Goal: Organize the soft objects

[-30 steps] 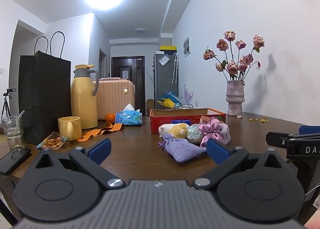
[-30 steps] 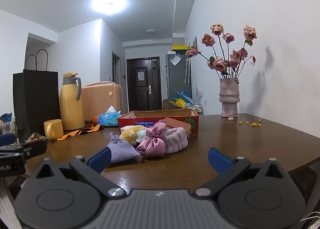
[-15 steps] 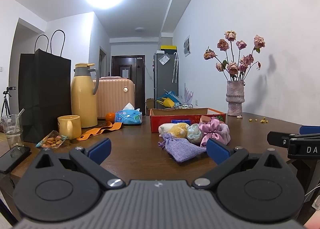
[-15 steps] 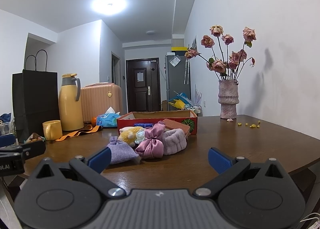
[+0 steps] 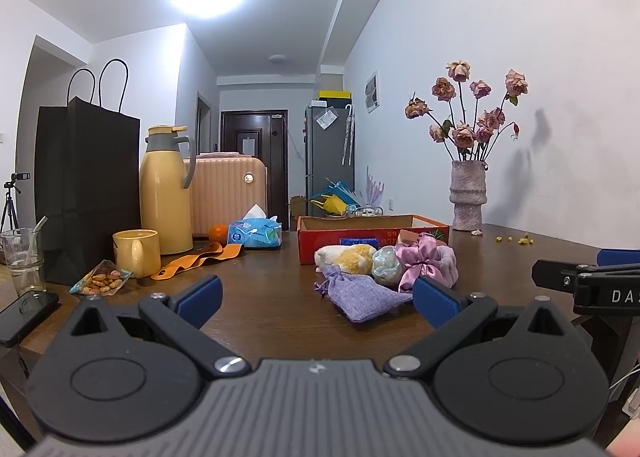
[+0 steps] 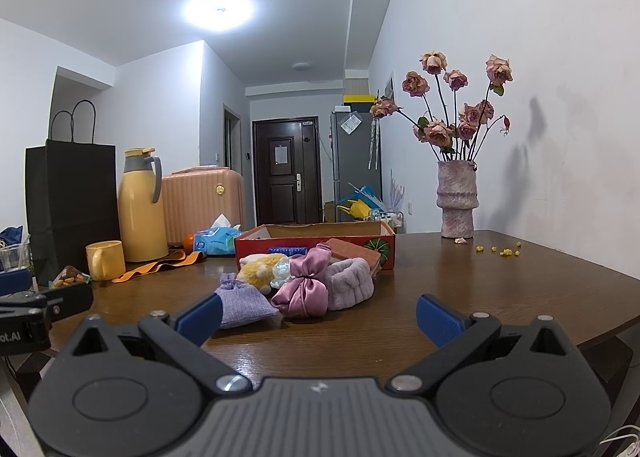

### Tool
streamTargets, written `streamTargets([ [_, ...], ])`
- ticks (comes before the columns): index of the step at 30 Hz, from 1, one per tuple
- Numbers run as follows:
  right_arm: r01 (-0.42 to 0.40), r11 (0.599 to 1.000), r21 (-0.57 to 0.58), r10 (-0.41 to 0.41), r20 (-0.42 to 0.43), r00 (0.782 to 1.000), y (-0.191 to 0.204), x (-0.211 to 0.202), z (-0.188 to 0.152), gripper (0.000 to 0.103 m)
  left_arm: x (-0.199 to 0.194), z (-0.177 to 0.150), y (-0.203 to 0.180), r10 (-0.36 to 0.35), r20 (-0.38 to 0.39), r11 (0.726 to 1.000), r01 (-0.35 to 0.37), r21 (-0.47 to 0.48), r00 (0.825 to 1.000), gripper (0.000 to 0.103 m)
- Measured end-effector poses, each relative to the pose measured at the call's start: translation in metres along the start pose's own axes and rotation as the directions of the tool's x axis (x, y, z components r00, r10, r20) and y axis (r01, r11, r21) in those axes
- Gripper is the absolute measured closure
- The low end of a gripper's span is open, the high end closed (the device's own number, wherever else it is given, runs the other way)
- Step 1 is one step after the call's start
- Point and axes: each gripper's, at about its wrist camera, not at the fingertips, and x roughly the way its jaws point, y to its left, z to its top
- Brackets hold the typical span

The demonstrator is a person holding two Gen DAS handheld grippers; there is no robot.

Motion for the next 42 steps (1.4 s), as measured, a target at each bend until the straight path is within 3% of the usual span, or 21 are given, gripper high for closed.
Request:
streamTargets([
  [42, -0.009, 1.000, 0.001, 0.009, 0.002, 1.000, 0.0011, -0.0002, -0.0035, 0.000, 0.0002, -0.0003, -0.0014, 0.000, -0.003, 1.000, 0.000, 0.004, 1.000, 0.000],
])
